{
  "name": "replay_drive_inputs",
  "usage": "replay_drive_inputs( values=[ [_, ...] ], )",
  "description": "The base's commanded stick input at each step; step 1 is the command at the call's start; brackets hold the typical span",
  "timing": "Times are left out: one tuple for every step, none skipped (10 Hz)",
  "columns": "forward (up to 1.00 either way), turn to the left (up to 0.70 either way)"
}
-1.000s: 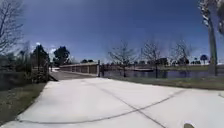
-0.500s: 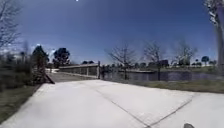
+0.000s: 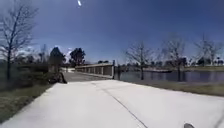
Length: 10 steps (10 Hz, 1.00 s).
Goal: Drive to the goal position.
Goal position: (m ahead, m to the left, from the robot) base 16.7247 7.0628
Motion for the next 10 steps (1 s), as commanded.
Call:
replay_drive_inputs(
  values=[
    [0.70,0.00],
    [0.70,0.00],
    [0.70,0.00],
    [0.70,0.00],
    [0.70,0.00],
    [0.70,0.00],
    [0.70,0.00],
    [0.70,0.00],
    [0.70,0.00],
    [0.70,0.05]
  ],
)
